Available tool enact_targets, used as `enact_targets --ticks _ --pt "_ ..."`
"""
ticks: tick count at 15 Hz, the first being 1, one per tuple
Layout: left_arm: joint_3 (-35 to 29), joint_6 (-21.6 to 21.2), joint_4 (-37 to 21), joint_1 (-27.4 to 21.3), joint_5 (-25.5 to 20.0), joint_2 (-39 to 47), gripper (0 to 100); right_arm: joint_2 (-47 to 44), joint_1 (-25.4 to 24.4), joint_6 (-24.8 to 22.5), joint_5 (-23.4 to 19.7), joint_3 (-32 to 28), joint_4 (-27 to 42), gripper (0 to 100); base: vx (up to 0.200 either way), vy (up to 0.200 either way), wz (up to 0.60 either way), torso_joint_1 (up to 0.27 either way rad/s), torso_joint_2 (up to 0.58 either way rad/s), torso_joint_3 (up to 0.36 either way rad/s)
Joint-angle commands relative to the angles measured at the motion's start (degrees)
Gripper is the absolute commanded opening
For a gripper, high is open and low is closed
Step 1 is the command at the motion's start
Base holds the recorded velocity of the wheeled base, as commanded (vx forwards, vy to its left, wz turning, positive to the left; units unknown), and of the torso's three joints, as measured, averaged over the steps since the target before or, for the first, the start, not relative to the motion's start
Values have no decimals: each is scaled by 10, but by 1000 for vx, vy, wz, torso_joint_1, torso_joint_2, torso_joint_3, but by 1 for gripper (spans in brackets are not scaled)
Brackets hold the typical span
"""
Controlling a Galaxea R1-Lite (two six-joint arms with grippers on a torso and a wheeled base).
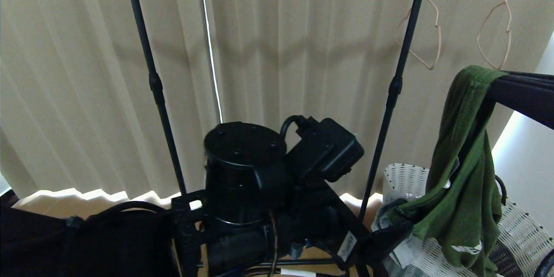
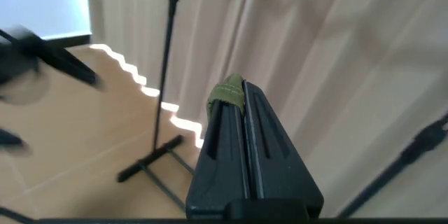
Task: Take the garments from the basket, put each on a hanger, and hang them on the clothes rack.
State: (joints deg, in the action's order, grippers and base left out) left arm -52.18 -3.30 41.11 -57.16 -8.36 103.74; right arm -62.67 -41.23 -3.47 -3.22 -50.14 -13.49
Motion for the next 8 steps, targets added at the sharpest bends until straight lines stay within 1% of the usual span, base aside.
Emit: enact_targets --ticks 1,2,3,5,8 --pt "-52 -1 1 -10 5 69 100 17 -16 3 0 2 0 0 0 0 0 0 0 0" --pt "-72 -1 1 -10 15 85 100 18 -17 5 -1 2 0 0 0 0 0 0 0 0" --pt "-78 -1 0 -10 19 89 100 18 -17 5 -3 2 0 0 0 0 0 0 0 0" --pt "-121 -1 0 -11 48 122 100 25 -19 5 -25 4 0 0 0 0 0 0 0 0" --pt "-126 1 0 -7 55 146 100 27 -20 5 -34 10 0 0 0 0 0 0 0 0"
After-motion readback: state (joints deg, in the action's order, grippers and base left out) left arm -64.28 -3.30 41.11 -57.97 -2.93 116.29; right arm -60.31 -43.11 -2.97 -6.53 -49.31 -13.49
